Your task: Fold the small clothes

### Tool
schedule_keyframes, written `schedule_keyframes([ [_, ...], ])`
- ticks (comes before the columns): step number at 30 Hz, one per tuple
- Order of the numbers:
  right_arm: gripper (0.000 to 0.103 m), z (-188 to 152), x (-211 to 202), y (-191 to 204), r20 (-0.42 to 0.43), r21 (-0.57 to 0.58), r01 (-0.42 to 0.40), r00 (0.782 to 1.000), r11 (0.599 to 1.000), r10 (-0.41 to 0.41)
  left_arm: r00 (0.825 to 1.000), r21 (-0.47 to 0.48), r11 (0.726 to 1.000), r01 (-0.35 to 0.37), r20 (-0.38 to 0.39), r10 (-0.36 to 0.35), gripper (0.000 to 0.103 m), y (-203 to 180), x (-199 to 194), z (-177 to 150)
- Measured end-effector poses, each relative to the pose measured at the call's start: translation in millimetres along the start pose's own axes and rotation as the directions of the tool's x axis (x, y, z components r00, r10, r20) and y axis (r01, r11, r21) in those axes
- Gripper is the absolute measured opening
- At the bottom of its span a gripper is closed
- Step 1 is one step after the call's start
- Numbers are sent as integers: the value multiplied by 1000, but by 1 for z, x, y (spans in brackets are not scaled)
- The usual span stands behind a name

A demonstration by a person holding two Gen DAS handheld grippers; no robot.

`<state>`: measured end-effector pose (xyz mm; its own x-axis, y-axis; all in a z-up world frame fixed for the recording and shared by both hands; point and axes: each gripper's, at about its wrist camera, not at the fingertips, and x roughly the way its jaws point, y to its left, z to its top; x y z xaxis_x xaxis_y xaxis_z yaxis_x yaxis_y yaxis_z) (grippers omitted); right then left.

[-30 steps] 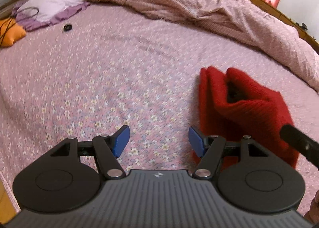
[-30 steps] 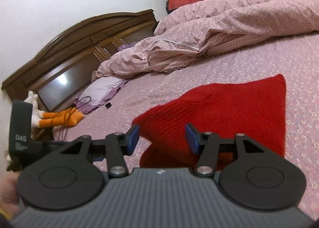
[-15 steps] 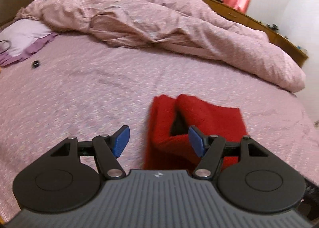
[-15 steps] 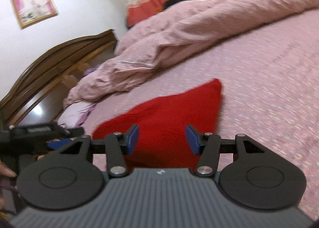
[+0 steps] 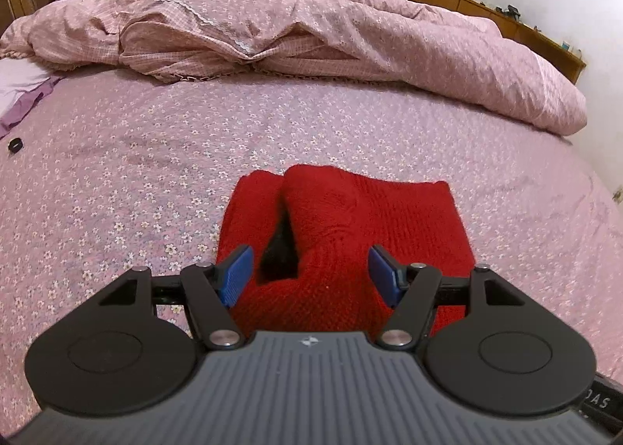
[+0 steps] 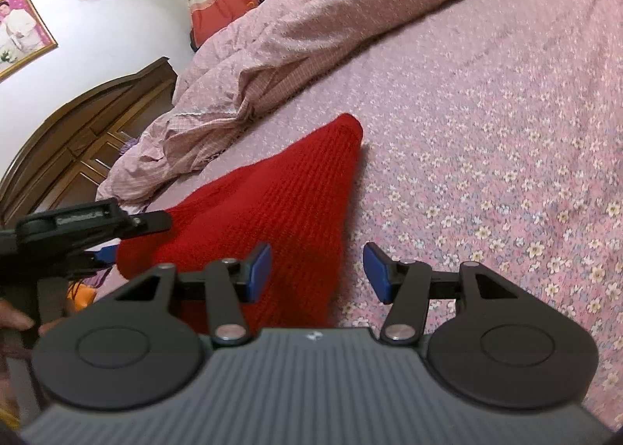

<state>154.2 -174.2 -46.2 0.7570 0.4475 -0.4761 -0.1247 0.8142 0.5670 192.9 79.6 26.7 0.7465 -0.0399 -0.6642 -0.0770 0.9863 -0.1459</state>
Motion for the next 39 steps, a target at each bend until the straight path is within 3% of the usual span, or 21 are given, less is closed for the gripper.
schedule_keyframes([
  [2,56,-1,2,-3,-6,5,-2,1000,1000,2,1000,7,1000,8,3,-8,65,0,4,-3],
  [7,56,-3,8,-8,-19,28,2,1000,1000,-2,998,-17,997,69,-6,-69,33,7,10,-9],
  [10,56,-4,11,-10,-16,36,8,1000,999,-8,994,-48,993,106,13,-105,24,13,6,-10],
  [14,56,-2,13,-9,-6,40,5,1000,999,-5,988,-71,987,141,73,-136,22,23,-14,-9],
  [18,56,3,12,2,18,9,-21,1000,1000,21,988,-96,987,132,99,-122,21,43,-31,-17],
  [26,56,0,31,38,-4,-106,-87,996,991,88,997,-249,966,71,19,-68,21,98,-15,-51],
  [39,62,-8,59,63,-65,-223,-75,996,972,62,998,-272,961,54,-3,-56,23,122,6,-69],
])
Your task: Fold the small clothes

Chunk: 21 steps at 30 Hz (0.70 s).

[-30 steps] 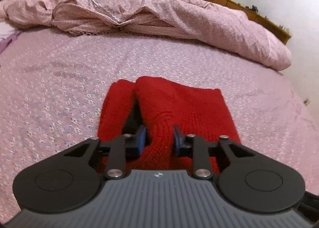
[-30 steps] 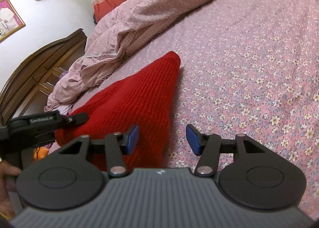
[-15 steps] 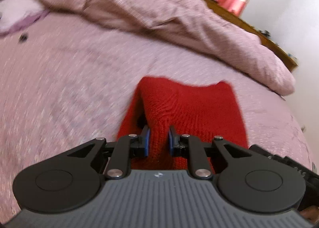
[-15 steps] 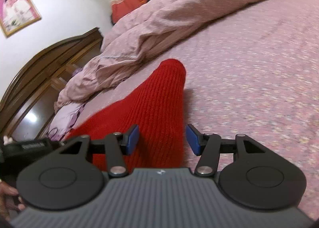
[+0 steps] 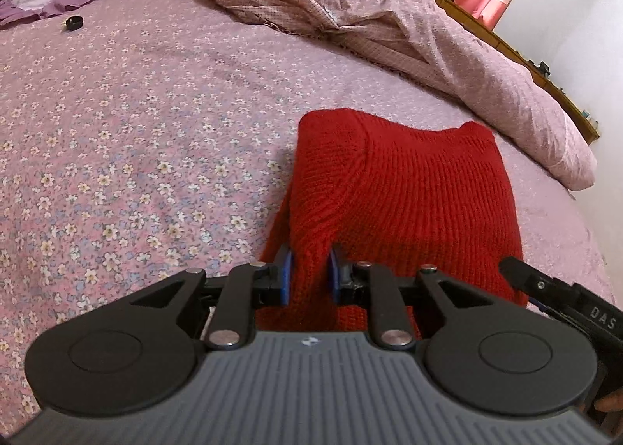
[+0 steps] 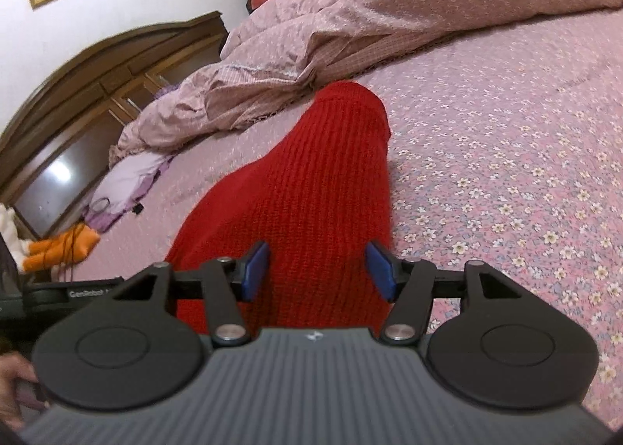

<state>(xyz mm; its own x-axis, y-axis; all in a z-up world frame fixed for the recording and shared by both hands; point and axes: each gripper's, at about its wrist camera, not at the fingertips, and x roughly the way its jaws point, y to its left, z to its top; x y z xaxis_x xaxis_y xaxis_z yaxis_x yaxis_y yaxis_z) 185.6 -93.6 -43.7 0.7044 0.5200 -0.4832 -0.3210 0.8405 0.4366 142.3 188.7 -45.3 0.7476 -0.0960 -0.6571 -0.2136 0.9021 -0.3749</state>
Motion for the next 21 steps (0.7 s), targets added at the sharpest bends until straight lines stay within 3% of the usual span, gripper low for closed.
schedule_keyframes([
  [5,70,-2,11,-6,-16,4,2,1000,1000,-2,1000,-8,1000,-1,5,1,27,-2,-4,-2],
  [11,71,3,5,-11,-18,54,-17,1000,998,18,999,-7,1000,8,40,-7,31,-12,-19,2],
  [14,71,6,2,-15,-16,91,-34,999,995,36,998,-11,1000,17,58,-17,39,-16,-23,8],
  [16,72,7,-1,-17,-9,101,-45,999,994,46,997,-13,1000,28,67,-27,56,-19,-24,10],
  [21,81,11,-9,-32,-6,132,-100,995,986,102,999,-1,999,37,39,-37,65,-22,-12,11],
])
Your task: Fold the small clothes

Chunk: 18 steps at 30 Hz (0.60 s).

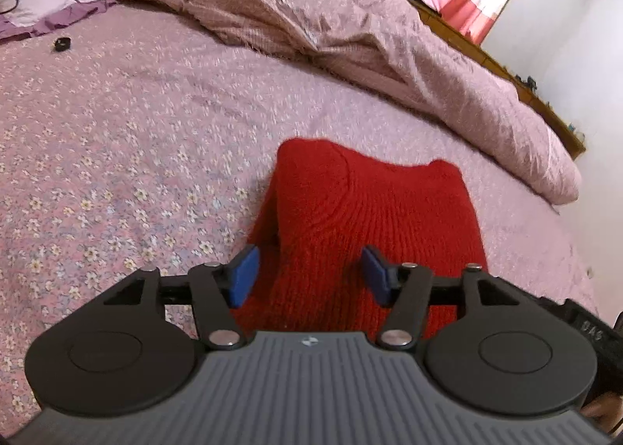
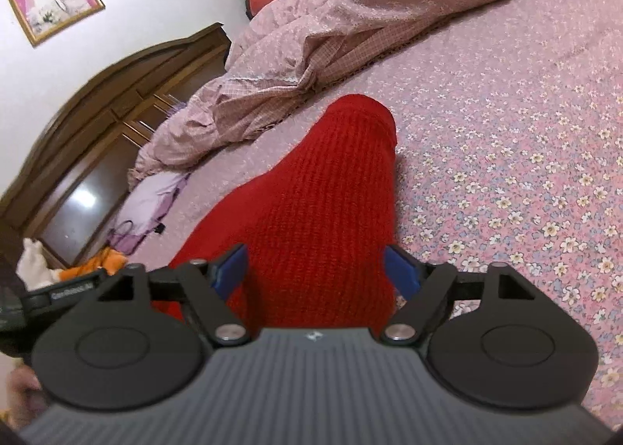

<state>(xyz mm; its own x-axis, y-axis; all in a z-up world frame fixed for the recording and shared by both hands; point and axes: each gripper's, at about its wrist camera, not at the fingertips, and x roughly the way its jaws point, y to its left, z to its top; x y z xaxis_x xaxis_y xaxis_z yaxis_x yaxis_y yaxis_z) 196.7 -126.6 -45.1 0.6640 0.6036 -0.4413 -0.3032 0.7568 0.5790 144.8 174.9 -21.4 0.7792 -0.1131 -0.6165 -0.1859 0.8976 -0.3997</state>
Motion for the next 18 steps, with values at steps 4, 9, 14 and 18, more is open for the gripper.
schedule_keyframes([
  [4,84,2,4,-19,-46,41,-33,998,999,35,999,6,1000,-6,-33,7,66,2,12,-4],
  [9,88,2,24,-40,-109,167,-136,982,976,156,999,19,1000,-22,-50,23,66,4,18,-2],
  [14,92,-2,51,-48,-149,257,-196,960,946,239,998,37,999,-29,-52,30,67,8,20,-3],
  [18,93,-2,57,-36,-168,215,-192,959,958,230,998,40,999,-27,-52,29,67,11,22,-4],
])
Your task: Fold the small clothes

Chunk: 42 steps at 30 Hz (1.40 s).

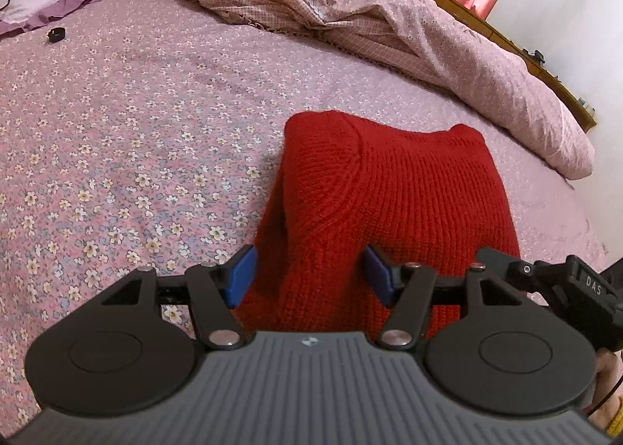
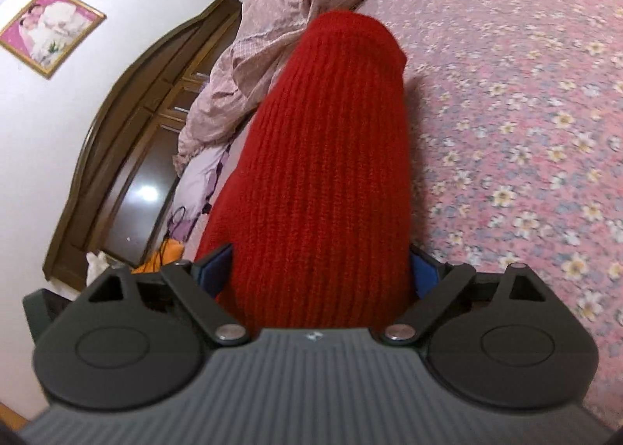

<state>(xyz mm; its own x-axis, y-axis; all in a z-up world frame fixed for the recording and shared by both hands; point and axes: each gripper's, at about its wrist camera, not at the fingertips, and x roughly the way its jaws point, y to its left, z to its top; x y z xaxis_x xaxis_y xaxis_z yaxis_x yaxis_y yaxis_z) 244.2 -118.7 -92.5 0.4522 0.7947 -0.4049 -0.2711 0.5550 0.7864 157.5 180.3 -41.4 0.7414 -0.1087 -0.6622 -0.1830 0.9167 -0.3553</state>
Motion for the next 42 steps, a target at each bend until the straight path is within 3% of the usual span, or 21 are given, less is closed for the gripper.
schedule_keyframes([
  [4,89,1,5,5,-6,-5,-9,1000,1000,9,1000,-2,1000,0,6,0,67,2,0,-1],
  [8,68,1,-5,7,30,-5,-36,999,999,36,1000,-29,999,19,6,-19,67,3,0,-2],
  [12,62,4,-18,18,81,-17,-64,995,998,65,999,-13,999,31,19,-31,66,-9,-6,-3],
  [19,61,16,-66,24,181,-26,-69,981,997,73,988,23,988,153,-13,-153,66,-47,-5,-11],
  [27,61,2,-137,-6,269,10,52,962,999,-53,969,131,963,237,-98,-225,66,-112,11,-40],
  [33,64,-15,-152,-44,265,127,85,957,988,-117,973,179,961,212,-130,-191,66,-129,15,-52],
  [36,66,-13,-145,-57,243,131,130,957,983,-158,973,173,962,209,-136,-187,66,-129,15,-54],
  [42,71,-5,-143,-53,191,47,155,968,987,-161,984,220,962,164,-112,-142,67,-132,8,-59],
])
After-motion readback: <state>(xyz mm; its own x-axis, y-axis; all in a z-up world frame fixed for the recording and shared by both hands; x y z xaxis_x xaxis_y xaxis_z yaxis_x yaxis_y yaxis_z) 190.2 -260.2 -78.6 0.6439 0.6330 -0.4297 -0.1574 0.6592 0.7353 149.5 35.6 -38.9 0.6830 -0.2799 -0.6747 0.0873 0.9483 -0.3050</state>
